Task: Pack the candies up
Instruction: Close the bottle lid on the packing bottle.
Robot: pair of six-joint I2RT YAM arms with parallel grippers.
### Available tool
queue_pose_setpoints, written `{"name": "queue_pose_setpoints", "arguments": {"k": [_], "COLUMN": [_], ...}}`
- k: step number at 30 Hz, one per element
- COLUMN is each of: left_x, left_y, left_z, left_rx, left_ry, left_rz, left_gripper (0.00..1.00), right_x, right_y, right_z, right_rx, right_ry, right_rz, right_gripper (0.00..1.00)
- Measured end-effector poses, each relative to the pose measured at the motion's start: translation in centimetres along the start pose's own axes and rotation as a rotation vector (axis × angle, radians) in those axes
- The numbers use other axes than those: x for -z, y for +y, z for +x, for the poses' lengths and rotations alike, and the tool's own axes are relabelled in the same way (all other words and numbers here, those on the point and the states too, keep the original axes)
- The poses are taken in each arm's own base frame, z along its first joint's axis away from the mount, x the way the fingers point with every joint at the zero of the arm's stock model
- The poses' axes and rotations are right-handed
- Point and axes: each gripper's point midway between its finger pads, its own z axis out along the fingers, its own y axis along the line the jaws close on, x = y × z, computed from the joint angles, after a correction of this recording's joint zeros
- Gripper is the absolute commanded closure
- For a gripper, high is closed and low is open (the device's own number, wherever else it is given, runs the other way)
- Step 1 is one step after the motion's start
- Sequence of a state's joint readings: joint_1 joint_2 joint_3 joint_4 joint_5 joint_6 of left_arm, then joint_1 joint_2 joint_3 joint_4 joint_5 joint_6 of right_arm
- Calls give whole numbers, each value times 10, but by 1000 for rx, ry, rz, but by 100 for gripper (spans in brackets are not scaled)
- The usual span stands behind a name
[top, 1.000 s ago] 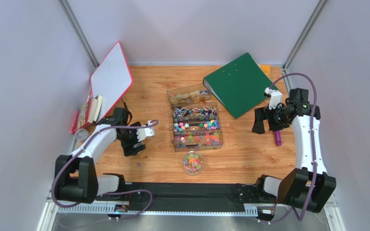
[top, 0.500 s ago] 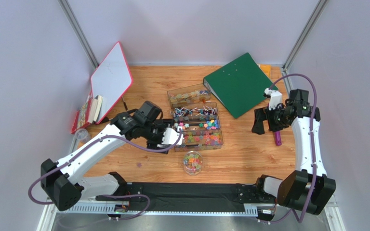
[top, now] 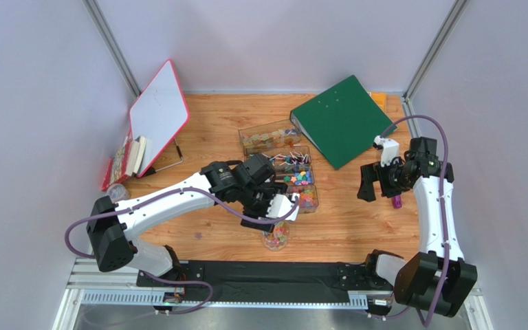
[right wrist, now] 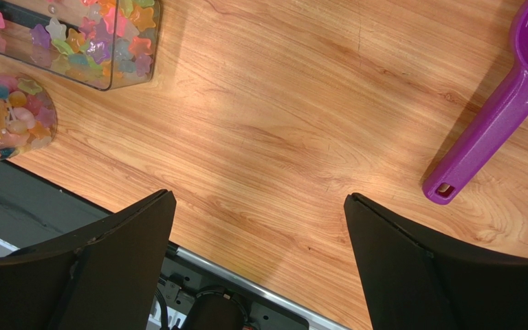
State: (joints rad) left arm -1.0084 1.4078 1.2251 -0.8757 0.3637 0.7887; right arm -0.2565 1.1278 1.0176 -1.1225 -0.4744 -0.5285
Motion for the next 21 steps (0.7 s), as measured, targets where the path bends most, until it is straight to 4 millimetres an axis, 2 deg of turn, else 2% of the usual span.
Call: {"name": "queue_pose_setpoints", "arguments": {"k": [8,14,21], "left_x": [-19,-32,-49], "left_y": [-15,-21,-26], "left_z": [-9,-17,-13], "left_rx": [30,59,97], "left_ry": [11,8,25], "left_rz": [52,70,92], "left_gripper": [11,10,10], "right_x": [-7,-7,-2], "right_y": [0,-2,0], "right_z": [9,5,3], "right_rx": [-1,9,23], "right_ry": [3,-16,-40], "right_rz": [3,13,26], "right_gripper": [0,0,0]}}
